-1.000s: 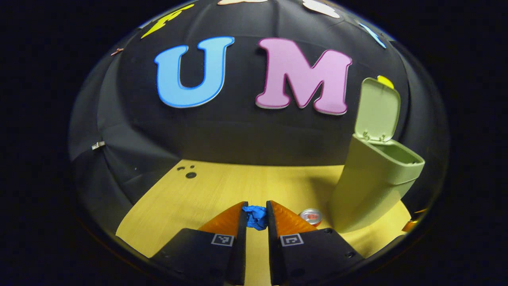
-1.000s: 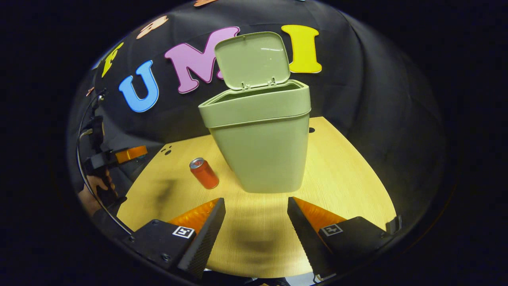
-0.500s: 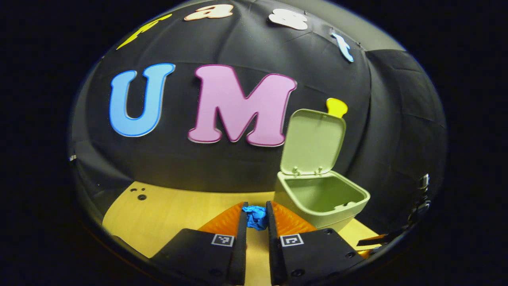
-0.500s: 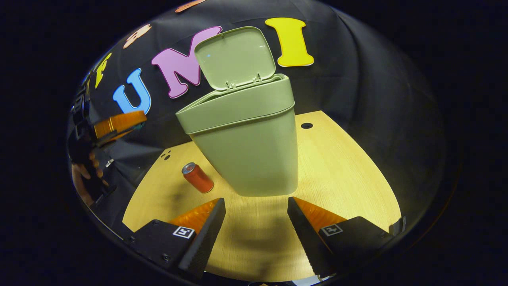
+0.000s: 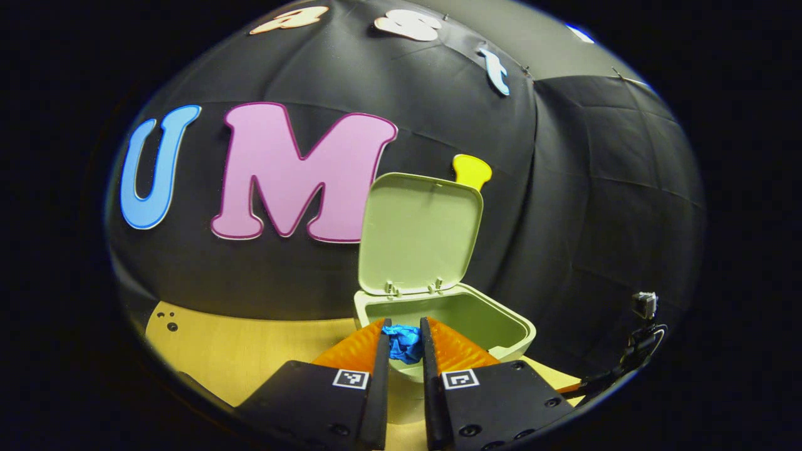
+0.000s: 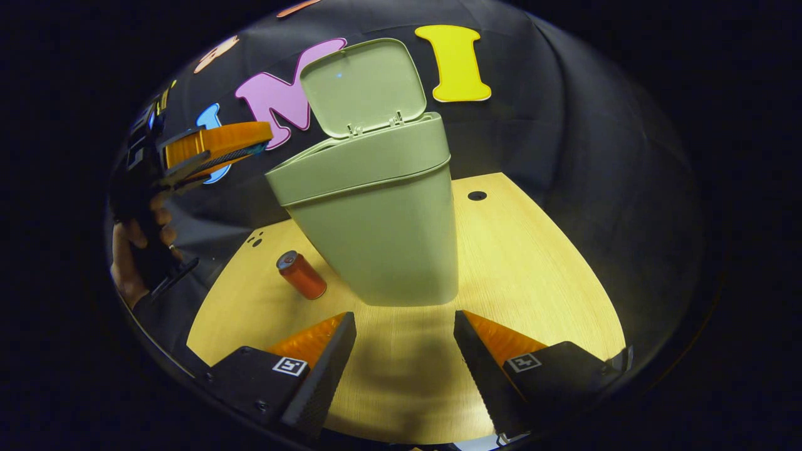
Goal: Press the lid of the desktop garbage bin to open it, pick up the crumpled paper on the desktop and throw it into the bin, then pick up the pop can on the desktop and drop it into the bin, and finally close the garbage bin lid.
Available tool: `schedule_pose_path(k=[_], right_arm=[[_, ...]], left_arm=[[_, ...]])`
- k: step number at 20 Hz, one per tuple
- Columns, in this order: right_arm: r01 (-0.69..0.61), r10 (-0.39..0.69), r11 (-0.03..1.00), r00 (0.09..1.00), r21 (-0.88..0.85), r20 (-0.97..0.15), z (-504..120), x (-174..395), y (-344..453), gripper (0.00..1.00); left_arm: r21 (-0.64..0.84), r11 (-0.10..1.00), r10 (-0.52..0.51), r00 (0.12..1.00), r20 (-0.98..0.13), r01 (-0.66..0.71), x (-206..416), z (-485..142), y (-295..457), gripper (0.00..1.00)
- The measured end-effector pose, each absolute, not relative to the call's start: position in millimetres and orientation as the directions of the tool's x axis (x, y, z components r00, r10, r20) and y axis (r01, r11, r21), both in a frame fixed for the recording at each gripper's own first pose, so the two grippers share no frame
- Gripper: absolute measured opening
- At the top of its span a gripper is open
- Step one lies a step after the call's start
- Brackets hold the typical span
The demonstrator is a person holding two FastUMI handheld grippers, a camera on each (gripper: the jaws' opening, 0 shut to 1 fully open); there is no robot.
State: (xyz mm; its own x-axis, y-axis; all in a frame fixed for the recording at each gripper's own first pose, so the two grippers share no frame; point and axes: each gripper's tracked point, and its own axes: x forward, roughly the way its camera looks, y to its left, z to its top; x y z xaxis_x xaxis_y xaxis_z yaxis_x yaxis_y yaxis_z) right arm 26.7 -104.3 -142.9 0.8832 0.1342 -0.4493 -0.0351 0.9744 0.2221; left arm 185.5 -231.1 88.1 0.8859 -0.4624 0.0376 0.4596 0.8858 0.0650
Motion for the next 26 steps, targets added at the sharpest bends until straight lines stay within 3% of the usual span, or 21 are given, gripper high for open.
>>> schedule_pose_path(k=[1,2,7,9,10,11,14,15,20,26], right_arm=[[-0.032,0.133,0.974,0.882,0.224,-0.452,-143.5,27.6,-104.7,0.99],[-0.030,0.132,0.974,0.881,0.225,-0.454,-144.1,27.6,-105.2,0.99],[-0.043,0.142,0.975,0.873,0.217,-0.466,-147.8,27.9,-103.1,0.99],[-0.045,0.145,0.975,0.870,0.218,-0.470,-149.1,28.0,-103.0,0.99],[-0.044,0.145,0.975,0.870,0.219,-0.471,-149.4,28.8,-103.8,0.99],[-0.043,0.146,0.974,0.870,0.221,-0.472,-149.0,30.6,-103.7,0.99],[-0.050,0.157,0.972,0.866,0.231,-0.475,-150.2,32.5,-100.2,0.99],[-0.052,0.161,0.971,0.865,0.233,-0.476,-150.1,34.0,-98.4,0.99],[-0.087,0.195,0.968,0.854,0.236,-0.482,-152.3,34.3,-79.1,0.99],[-0.128,0.231,0.964,0.834,0.233,-0.501,-158.0,32.9,-41.4,0.99]], left_arm=[[0.076,0.879,-0.475,0.880,0.030,0.471,187.9,85.9,-238.2,0.24],[0.087,0.872,-0.485,0.874,0.024,0.481,191.0,83.8,-244.7,0.29],[0.084,0.860,-0.504,0.863,-0.009,0.503,205.6,70.7,-263.2,0.30],[0.074,0.856,-0.511,0.859,-0.018,0.511,208.0,67.4,-265.6,0.37],[0.074,0.857,-0.510,0.860,-0.023,0.510,208.1,64.9,-263.4,0.47],[0.082,0.860,-0.503,0.864,-0.024,0.503,208.5,64.2,-259.8,0.51],[0.088,0.878,-0.472,0.882,-0.009,0.471,210.0,65.6,-245.0,0.93],[0.076,0.880,-0.470,0.883,0.001,0.468,210.3,68.2,-240.9,0.96],[0.065,0.938,-0.344,0.939,0.024,0.342,206.5,67.5,-178.1,0.98],[0.070,0.981,-0.178,0.983,-0.035,0.180,176.8,35.4,-83.9,0.98]])
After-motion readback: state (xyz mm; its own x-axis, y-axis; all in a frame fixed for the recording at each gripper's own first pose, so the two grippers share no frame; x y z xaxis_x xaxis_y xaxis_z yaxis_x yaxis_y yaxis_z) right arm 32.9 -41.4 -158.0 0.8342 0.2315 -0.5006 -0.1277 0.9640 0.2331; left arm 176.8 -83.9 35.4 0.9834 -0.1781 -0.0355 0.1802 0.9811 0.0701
